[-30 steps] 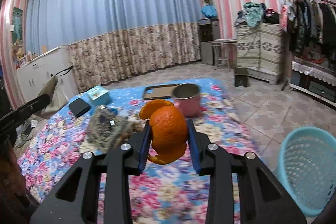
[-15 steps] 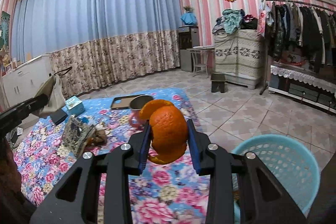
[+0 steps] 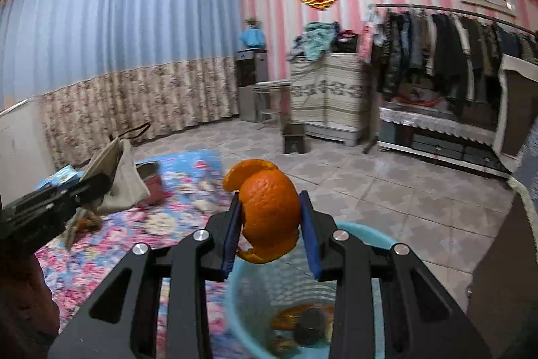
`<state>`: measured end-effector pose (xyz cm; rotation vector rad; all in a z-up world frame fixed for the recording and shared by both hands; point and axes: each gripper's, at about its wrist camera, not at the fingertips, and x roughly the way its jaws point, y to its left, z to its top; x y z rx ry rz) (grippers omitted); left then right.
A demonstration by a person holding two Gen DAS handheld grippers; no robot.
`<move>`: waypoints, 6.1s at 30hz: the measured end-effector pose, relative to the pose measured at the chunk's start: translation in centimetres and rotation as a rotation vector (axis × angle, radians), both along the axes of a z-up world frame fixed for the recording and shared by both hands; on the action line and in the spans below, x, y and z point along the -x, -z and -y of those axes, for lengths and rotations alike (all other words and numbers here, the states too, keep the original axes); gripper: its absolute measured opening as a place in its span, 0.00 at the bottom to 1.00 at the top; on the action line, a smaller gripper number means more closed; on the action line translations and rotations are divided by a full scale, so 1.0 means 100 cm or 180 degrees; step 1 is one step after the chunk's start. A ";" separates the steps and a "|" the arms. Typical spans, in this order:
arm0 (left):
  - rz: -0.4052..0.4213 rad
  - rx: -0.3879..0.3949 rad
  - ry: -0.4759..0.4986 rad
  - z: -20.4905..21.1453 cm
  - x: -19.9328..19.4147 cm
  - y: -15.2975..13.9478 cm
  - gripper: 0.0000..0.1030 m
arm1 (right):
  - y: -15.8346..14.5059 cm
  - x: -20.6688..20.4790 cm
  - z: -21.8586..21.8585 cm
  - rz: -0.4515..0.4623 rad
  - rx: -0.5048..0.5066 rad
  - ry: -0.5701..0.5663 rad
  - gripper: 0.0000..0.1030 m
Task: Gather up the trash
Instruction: 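Open both grippers over the blue basket to drop the cloth and peel, then swing both tools back over the bed, then grasp the black-and-gold printed bag with the right gripper and lift it, then grasp the blue plastic bag with the left gripper while the right gripper holds the printed bag, then carry the blue plastic bag and printed bag toward the basket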
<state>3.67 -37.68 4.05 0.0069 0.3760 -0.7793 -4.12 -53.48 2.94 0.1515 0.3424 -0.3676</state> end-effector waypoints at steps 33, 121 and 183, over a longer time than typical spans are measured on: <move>-0.0877 0.0081 0.0415 0.086 -0.035 0.061 0.61 | 0.004 0.038 0.056 0.0008 -0.0138 0.0418 0.57; -0.0680 -0.0103 -0.2204 -0.383 -0.091 0.049 0.80 | 0.069 -0.204 -0.330 -0.0672 -0.0386 -0.1883 0.08; -0.0228 0.0044 -0.1967 -0.323 -0.060 0.009 0.16 | 0.029 -0.151 -0.293 -0.0081 -0.0040 -0.1666 0.08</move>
